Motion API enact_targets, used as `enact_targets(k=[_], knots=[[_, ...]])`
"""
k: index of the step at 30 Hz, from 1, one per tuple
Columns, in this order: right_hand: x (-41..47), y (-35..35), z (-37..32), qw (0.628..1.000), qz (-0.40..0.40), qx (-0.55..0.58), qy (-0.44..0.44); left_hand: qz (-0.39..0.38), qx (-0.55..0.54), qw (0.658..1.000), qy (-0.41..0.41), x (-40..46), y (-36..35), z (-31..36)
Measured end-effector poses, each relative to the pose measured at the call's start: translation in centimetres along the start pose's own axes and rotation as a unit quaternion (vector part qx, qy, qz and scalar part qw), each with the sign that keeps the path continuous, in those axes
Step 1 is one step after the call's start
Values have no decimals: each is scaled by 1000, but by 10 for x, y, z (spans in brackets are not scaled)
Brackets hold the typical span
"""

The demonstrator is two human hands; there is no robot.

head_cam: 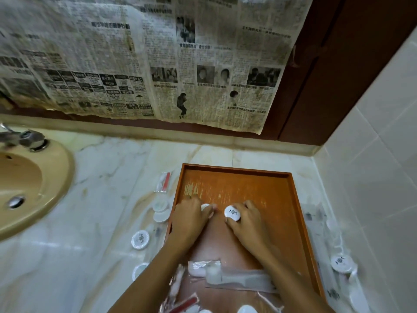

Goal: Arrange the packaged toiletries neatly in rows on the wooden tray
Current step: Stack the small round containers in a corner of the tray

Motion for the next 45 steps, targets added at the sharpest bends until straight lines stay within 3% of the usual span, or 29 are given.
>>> enact_targets(k=[3, 6, 8, 11, 16, 21, 25, 28, 32, 34, 39, 45], knots=[[24, -5, -3, 999, 20, -10, 23, -40, -31, 998, -25, 24, 7, -10], [46, -10, -4, 999, 27, -10, 46, -183, -43, 976, -110, 38, 16, -21], [57, -14, -4, 998, 32, 2, 62, -221, -18, 962, -157, 43, 17, -24], [69, -17, -5, 996, 44, 21, 79, -204, 23, 957, -205, 47, 14, -21], [87, -20, -5, 995, 39, 47, 73, -108, 107, 956, -251, 53, 9, -14], [95, -17, 3, 994, 39, 74, 70, -136, 50, 943, -301, 52, 3, -20], [89, -19, 5, 991, 56, 83, 84, -97, 106, 950, -276, 54, -1, -20], [86, -20, 4, 990, 61, 92, 88, -19, 171, 967, -187, 61, 6, -16], [83, -17, 6, 989, 37, 95, 111, 29, 97, 993, -66, 70, 10, -29], [82, -16, 8, 988, 35, 99, 115, 28, 50, 995, -82, 70, 10, -39], [83, -19, 5, 986, 38, 102, 126, 21, 100, 982, -160, 71, 12, -44], [95, -31, -9, 987, 65, 94, 118, 41, 159, 979, -117, 81, 12, -27]])
Point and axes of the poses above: each hand's wrist, its own x-axis towards the middle knuckle, its own y-axis out of the back of the hand, z = x × y, the point moved 1 cm from there along x, towards the middle knuckle, and after that the axes turned 4 degrees about z, right-handed, at the moved point
